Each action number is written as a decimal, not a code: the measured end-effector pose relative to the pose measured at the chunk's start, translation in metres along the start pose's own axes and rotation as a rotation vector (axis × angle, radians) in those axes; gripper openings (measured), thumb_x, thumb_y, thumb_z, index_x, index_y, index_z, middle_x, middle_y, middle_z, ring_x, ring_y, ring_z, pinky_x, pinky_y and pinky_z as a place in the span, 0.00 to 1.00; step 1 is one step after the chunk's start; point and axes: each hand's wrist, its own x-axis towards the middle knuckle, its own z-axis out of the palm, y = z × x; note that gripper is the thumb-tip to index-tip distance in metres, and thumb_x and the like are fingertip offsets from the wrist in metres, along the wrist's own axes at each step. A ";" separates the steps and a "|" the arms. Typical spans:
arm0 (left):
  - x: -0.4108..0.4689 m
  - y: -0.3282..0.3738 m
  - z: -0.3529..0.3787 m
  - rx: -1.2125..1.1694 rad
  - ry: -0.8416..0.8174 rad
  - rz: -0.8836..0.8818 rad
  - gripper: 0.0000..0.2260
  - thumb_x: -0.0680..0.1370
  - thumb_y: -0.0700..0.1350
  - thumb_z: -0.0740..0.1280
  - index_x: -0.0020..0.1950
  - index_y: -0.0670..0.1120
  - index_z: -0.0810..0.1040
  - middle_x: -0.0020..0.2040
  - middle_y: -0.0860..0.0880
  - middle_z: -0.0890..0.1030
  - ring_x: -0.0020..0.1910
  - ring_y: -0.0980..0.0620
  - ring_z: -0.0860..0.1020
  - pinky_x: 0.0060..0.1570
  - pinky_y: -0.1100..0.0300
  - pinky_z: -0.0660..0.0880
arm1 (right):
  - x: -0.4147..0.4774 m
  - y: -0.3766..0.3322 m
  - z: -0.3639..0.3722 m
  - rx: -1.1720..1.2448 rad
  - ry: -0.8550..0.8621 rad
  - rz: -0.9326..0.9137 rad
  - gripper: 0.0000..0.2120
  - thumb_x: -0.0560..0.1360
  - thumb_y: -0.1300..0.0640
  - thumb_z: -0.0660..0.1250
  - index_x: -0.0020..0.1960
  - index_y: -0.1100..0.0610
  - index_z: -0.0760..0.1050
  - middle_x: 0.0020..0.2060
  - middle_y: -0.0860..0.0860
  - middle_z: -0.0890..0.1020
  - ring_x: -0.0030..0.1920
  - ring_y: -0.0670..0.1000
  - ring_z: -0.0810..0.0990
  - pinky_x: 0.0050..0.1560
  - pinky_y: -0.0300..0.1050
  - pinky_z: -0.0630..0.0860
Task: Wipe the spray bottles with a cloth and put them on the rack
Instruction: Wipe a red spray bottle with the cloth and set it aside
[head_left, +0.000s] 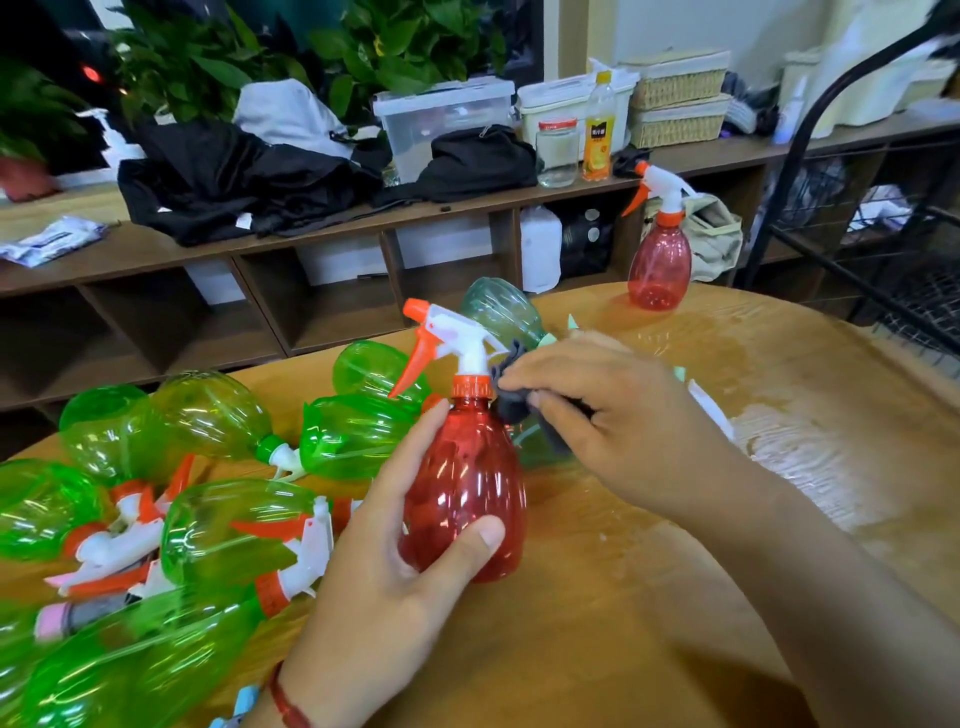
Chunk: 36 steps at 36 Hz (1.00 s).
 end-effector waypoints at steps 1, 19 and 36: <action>0.001 0.000 -0.001 0.000 -0.009 0.006 0.36 0.75 0.53 0.78 0.80 0.68 0.68 0.77 0.60 0.75 0.74 0.55 0.76 0.71 0.46 0.76 | -0.001 -0.001 -0.002 0.047 0.056 0.039 0.13 0.81 0.64 0.70 0.62 0.52 0.85 0.58 0.42 0.85 0.59 0.43 0.80 0.63 0.44 0.75; -0.002 -0.003 -0.002 0.021 -0.123 0.061 0.36 0.76 0.48 0.77 0.80 0.66 0.68 0.80 0.56 0.71 0.77 0.50 0.73 0.70 0.48 0.78 | -0.001 0.006 -0.017 0.400 0.070 0.272 0.14 0.83 0.66 0.67 0.62 0.52 0.85 0.54 0.41 0.86 0.58 0.42 0.83 0.57 0.34 0.77; -0.002 -0.002 0.004 -0.002 -0.125 0.072 0.35 0.76 0.48 0.77 0.80 0.66 0.69 0.80 0.57 0.71 0.78 0.51 0.72 0.72 0.46 0.75 | -0.007 0.006 -0.011 0.389 0.230 0.192 0.16 0.81 0.73 0.65 0.60 0.59 0.85 0.52 0.53 0.87 0.49 0.49 0.85 0.52 0.35 0.78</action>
